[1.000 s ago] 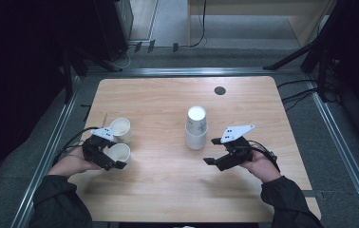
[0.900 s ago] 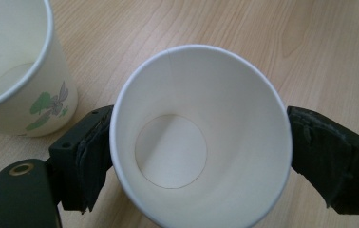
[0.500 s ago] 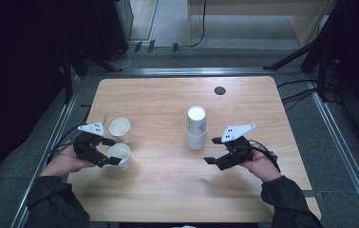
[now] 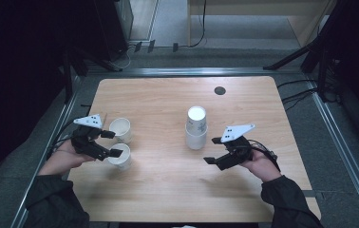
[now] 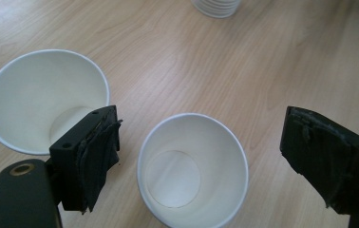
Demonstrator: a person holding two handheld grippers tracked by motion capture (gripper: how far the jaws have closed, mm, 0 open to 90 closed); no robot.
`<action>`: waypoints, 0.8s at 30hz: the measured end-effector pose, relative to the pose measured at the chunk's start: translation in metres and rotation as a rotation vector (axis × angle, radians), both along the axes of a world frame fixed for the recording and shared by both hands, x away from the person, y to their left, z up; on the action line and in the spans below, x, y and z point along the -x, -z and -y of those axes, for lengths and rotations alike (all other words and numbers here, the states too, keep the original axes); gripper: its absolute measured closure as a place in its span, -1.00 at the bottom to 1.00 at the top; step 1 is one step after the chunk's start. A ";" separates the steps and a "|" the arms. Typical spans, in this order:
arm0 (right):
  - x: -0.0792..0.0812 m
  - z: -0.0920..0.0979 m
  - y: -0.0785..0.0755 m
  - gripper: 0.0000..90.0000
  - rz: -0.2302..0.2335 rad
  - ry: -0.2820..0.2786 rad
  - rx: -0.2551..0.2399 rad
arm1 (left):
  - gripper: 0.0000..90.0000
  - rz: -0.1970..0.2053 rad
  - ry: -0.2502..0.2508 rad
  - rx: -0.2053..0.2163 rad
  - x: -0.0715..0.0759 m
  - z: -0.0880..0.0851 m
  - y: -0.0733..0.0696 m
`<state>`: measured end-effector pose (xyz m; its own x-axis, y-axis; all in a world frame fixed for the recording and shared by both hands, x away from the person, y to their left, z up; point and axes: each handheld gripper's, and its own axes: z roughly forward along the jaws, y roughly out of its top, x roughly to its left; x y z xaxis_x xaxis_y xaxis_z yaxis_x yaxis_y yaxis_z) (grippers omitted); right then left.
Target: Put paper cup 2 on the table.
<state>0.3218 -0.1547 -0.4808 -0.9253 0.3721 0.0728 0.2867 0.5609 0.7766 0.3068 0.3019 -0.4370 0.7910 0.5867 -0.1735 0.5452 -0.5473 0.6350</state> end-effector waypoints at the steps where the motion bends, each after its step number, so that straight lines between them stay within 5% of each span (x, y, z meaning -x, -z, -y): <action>1: 0.000 0.000 0.000 -0.50 -0.003 0.002 0.001 | -0.71 0.001 -0.001 -0.006 -0.001 0.004 -0.001; 11: 0.001 -0.001 -0.001 -0.50 0.003 -0.001 -0.001 | -0.71 0.026 0.025 0.008 -0.005 0.044 -0.010; 24: 0.001 0.000 -0.001 -0.50 0.009 -0.005 0.003 | -0.71 0.017 -0.014 0.031 -0.011 0.078 -0.008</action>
<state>0.3203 -0.1546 -0.4794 -0.9276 0.3680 0.0636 0.2774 0.5647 0.7773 0.3176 0.2238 -0.4289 0.7856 0.5926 -0.1779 0.5416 -0.5197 0.6608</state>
